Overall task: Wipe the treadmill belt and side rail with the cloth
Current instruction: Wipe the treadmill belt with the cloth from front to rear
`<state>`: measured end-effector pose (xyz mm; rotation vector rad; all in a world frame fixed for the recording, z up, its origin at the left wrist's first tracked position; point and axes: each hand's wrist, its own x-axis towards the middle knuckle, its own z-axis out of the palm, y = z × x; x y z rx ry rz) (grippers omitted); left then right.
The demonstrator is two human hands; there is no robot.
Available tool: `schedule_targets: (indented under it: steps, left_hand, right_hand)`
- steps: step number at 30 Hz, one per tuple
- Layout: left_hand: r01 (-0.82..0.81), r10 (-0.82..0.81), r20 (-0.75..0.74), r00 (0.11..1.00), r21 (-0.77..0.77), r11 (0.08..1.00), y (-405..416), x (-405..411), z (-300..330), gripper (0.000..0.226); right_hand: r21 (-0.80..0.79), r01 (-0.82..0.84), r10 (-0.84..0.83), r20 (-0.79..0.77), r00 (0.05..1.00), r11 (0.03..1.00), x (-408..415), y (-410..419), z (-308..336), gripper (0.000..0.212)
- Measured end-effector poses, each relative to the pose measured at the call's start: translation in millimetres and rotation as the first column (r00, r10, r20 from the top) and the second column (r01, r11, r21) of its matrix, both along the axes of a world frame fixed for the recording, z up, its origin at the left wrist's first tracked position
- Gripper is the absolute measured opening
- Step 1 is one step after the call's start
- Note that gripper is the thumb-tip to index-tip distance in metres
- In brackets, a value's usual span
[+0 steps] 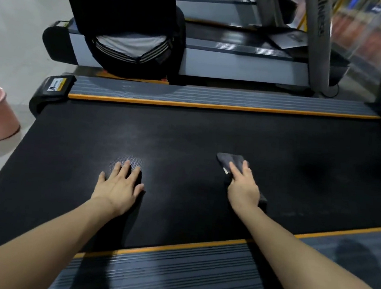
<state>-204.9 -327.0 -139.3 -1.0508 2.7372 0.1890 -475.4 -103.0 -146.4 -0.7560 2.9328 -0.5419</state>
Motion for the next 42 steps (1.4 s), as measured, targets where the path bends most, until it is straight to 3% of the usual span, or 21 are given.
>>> schedule_targets:
  steps: [3, 7, 10, 12, 14, 18, 23, 26, 28, 32, 35, 38, 42]
  left_hand:
    - [0.064, -0.063, 0.029, 0.998, -0.025, 0.998, 7.8, 6.1, -4.2, 0.064]
    - [0.020, -0.017, 0.058, 0.998, -0.051, 0.999, -3.8, 23.2, 1.5, 0.065]
    - [-0.037, 0.038, 0.059, 0.998, -0.025, 0.999, -6.9, 29.6, 7.1, 0.065]
    - [0.003, 0.001, 0.078, 0.997, -0.049, 0.999, -6.7, 29.6, 7.8, 0.065]
    - [0.015, -0.011, 0.071, 0.997, -0.051, 0.999, -7.3, 25.2, 8.0, 0.065]
    - [0.014, -0.013, 0.020, 1.000, -0.025, 1.000, -8.3, 7.5, 10.3, 0.064]
    - [0.016, -0.016, 0.020, 1.000, 0.001, 1.000, -4.0, 13.7, 5.8, 0.065]
    - [-0.044, 0.044, -0.004, 0.999, 0.030, 0.999, -7.4, 27.7, 6.9, 0.063]
    - [-0.072, 0.072, -0.013, 0.997, 0.034, 0.997, -11.1, 36.1, 8.0, 0.063]
    - [-0.089, 0.089, 0.023, 0.996, 0.029, 0.996, -4.7, 56.4, 2.4, 0.064]
    - [-0.055, 0.055, 0.057, 0.997, -0.005, 0.998, -2.5, 64.2, 3.4, 0.065]
    - [-0.074, 0.074, 0.031, 0.997, -0.010, 0.997, 1.7, 59.8, 16.4, 0.065]
    - [-0.027, 0.026, 0.044, 0.999, 0.012, 1.000, 23.8, 53.0, 32.5, 0.064]
  right_hand:
    - [-0.051, 0.020, -0.022, -0.036, 0.999, 0.999, 37.8, -34.2, -10.2, 0.069]
    - [-0.166, -0.261, 0.266, 0.008, 0.964, 0.951, 127.4, -106.7, -13.6, 0.060]
    - [-0.152, -0.542, 0.552, 0.030, 0.834, 0.827, 159.2, -127.6, -13.2, 0.056]
    - [-0.160, -0.615, 0.620, -0.018, 0.784, 0.772, 142.8, -112.4, -13.6, 0.051]
    - [-0.146, -0.593, 0.587, -0.082, 0.805, 0.792, 110.2, -81.9, -14.3, 0.047]
    - [-0.118, -0.224, 0.217, -0.072, 0.973, 0.967, 26.0, -3.2, -8.0, 0.056]
    - [-0.009, 0.019, -0.019, -0.033, 0.999, 1.000, 27.6, -1.1, -8.5, 0.067]
    - [0.011, -0.017, 0.017, -0.040, 0.999, 1.000, 65.4, -48.0, -14.2, 0.066]
    - [-0.032, -0.164, 0.164, -0.019, 0.986, 0.986, 110.6, -84.3, -17.6, 0.058]
    - [-0.069, -0.553, 0.554, -0.006, 0.832, 0.830, 191.8, -123.1, -19.2, 0.057]
    - [-0.056, -0.669, 0.669, -0.024, 0.743, 0.741, 172.5, -106.5, -18.9, 0.053]
    - [-0.063, -0.577, 0.576, -0.041, 0.816, 0.814, 112.9, -63.2, -21.5, 0.056]
    - [-0.008, -0.215, 0.215, -0.009, 0.977, 0.977, 31.5, 20.3, -16.2, 0.059]
